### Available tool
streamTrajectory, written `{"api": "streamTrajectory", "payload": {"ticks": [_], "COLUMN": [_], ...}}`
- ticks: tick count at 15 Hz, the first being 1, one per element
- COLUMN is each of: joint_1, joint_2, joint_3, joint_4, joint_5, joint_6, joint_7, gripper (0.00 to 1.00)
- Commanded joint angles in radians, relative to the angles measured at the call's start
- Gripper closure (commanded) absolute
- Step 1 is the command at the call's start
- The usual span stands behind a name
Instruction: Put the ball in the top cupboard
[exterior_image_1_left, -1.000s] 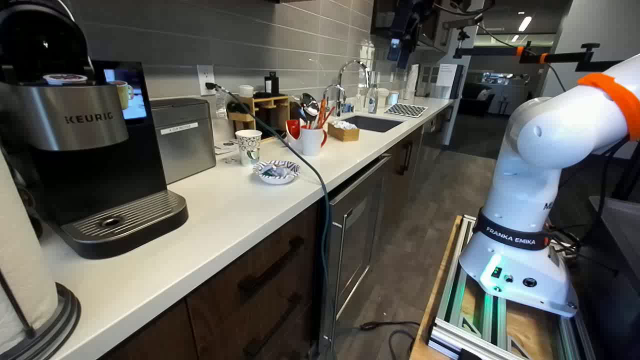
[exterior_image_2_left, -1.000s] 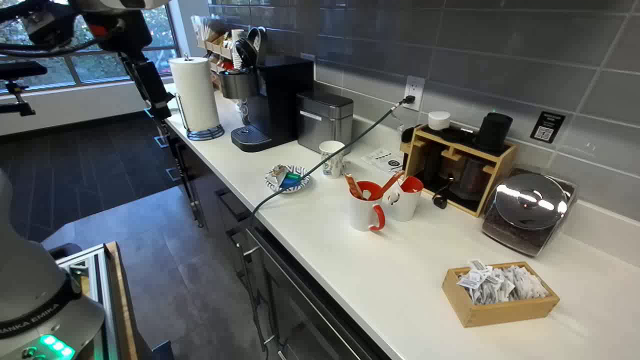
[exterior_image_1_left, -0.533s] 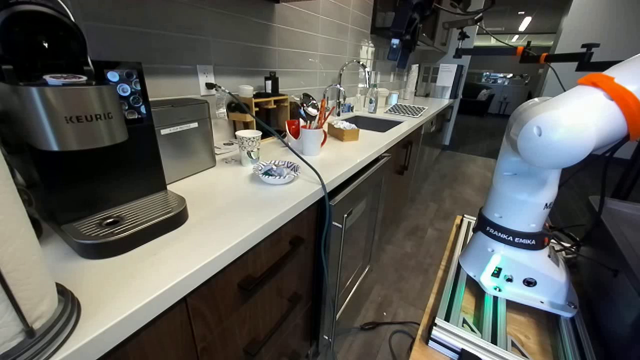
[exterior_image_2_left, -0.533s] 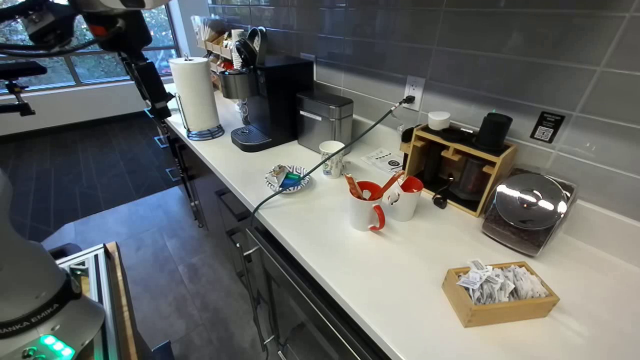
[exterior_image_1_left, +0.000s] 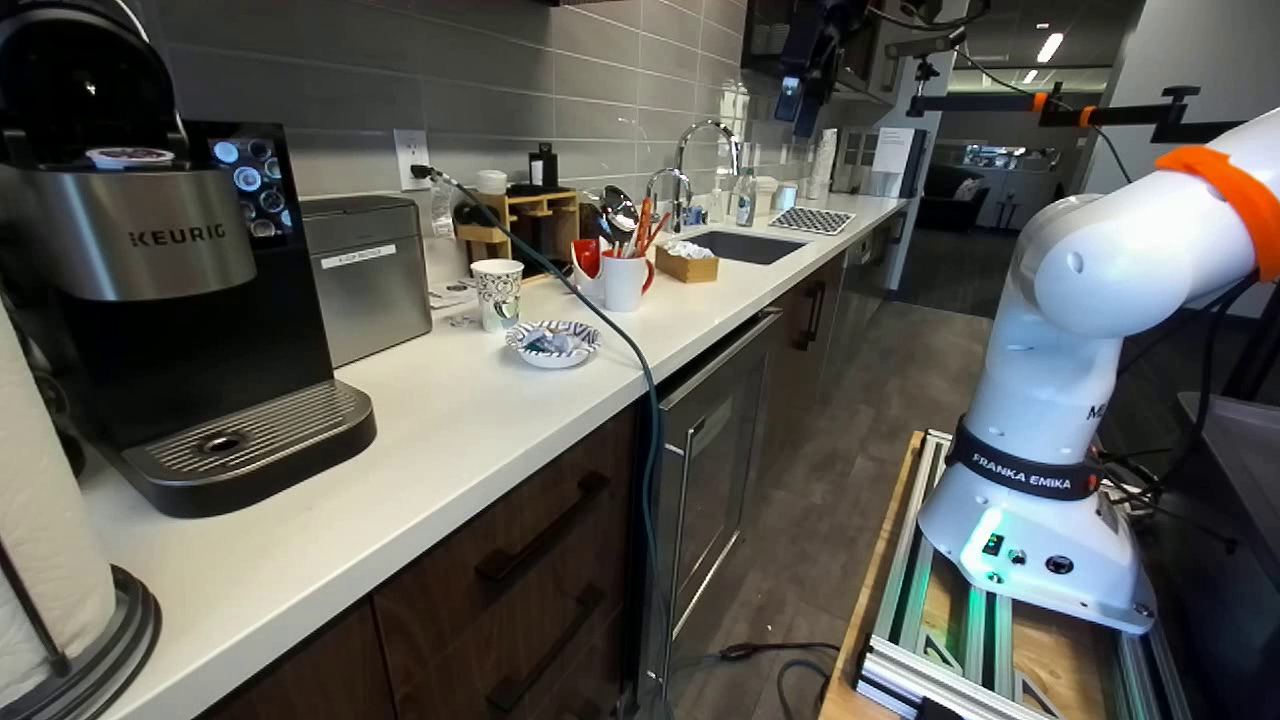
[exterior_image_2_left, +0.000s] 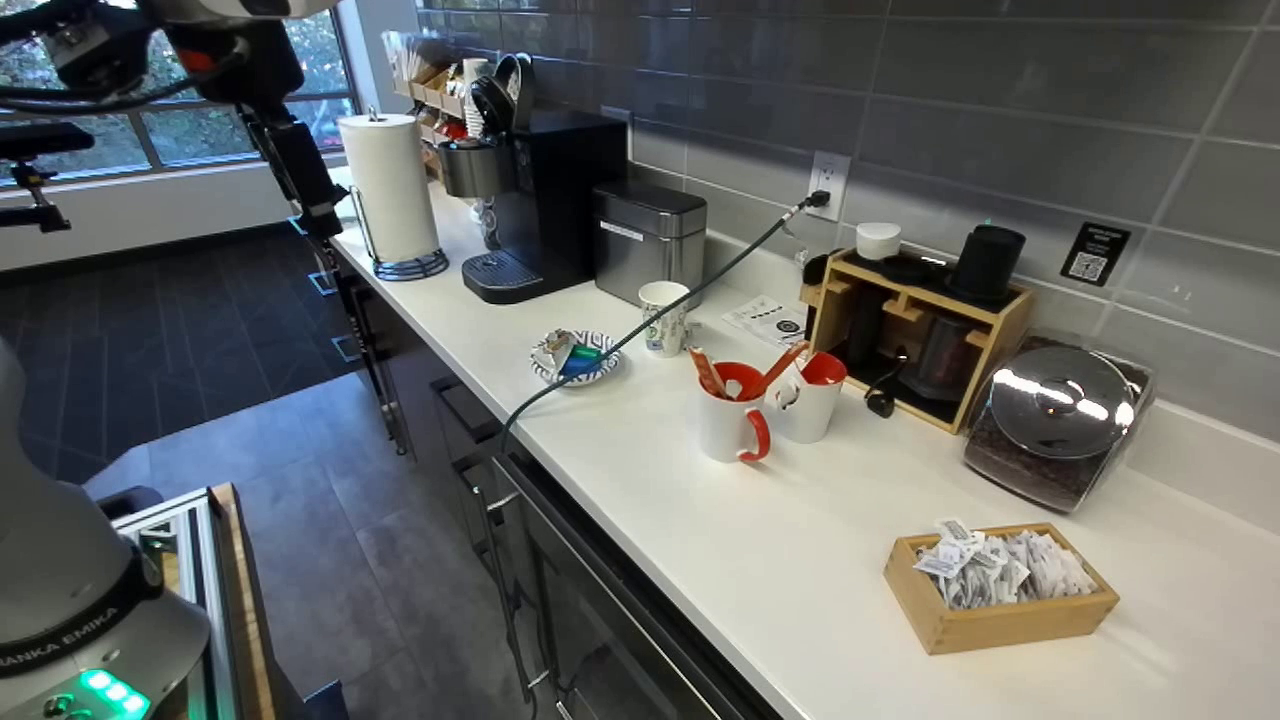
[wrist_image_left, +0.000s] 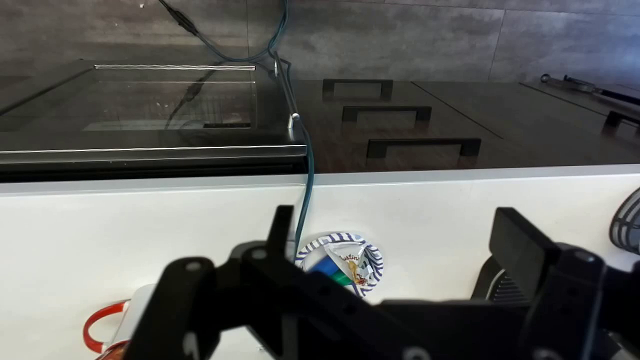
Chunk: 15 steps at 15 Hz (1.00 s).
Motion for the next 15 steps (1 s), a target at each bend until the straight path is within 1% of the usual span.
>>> {"api": "streamTrajectory", "payload": {"ticks": [1, 5, 6, 8, 10, 12, 13, 15], "joint_1": [-0.011, -0.011, -0.017, -0.038, -0.047, -0.034, -0.023, 0.004], "joint_2": [0.002, 0.002, -0.002, 0.031, 0.089, 0.164, 0.204, 0.313], "joint_3": [0.006, 0.006, -0.011, -0.042, -0.093, -0.152, -0.174, -0.208], "joint_4": [0.002, 0.002, -0.004, 0.014, 0.039, 0.081, 0.11, 0.202], "joint_5": [0.006, 0.006, 0.023, 0.029, 0.025, 0.034, 0.038, 0.049], "joint_6": [-0.002, -0.002, 0.033, 0.073, 0.142, 0.194, 0.207, 0.183], "joint_7": [-0.007, -0.007, -0.001, 0.008, -0.029, -0.086, -0.118, -0.191], "gripper": [0.0, 0.0, 0.0, 0.0, 0.0, 0.0, 0.0, 0.0]}}
